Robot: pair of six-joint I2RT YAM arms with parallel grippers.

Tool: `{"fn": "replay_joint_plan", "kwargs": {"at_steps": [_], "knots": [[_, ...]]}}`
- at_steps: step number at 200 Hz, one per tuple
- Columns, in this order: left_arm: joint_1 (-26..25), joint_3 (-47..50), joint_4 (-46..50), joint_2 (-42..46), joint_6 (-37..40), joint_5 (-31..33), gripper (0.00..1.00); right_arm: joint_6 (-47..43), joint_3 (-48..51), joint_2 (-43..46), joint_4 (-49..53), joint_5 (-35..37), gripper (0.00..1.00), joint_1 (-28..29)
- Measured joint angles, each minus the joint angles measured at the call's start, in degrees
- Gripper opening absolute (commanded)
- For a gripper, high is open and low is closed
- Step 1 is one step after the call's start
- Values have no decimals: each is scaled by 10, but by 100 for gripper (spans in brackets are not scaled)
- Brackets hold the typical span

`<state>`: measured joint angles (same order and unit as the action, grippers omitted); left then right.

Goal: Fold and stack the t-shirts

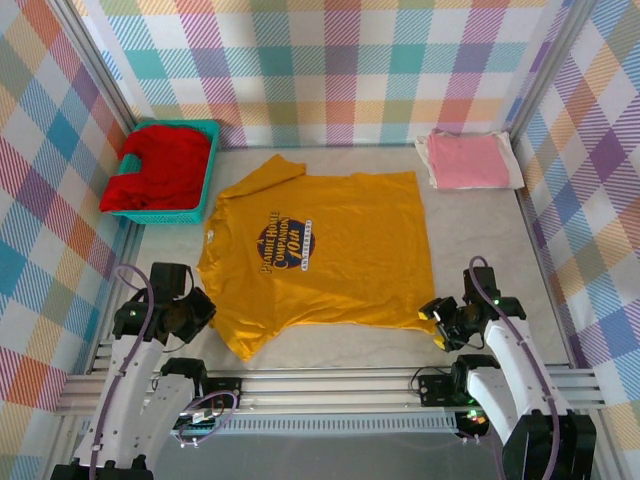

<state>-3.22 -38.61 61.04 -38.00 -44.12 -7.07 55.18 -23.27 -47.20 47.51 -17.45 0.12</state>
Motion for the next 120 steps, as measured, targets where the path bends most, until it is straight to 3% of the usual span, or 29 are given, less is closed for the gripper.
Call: {"fn": "replay_joint_plan", "kwargs": {"at_steps": [33,91,120], "knots": [[0,0,-2,0,0,-4,0,42,35,-16,-60,2,58,5],[0,7,-14,0,0,-6,0,87,42,-16,-43,27,17,7],[0,7,-14,7,-3,6,0,85,42,-16,-34,34,6,7]]}}
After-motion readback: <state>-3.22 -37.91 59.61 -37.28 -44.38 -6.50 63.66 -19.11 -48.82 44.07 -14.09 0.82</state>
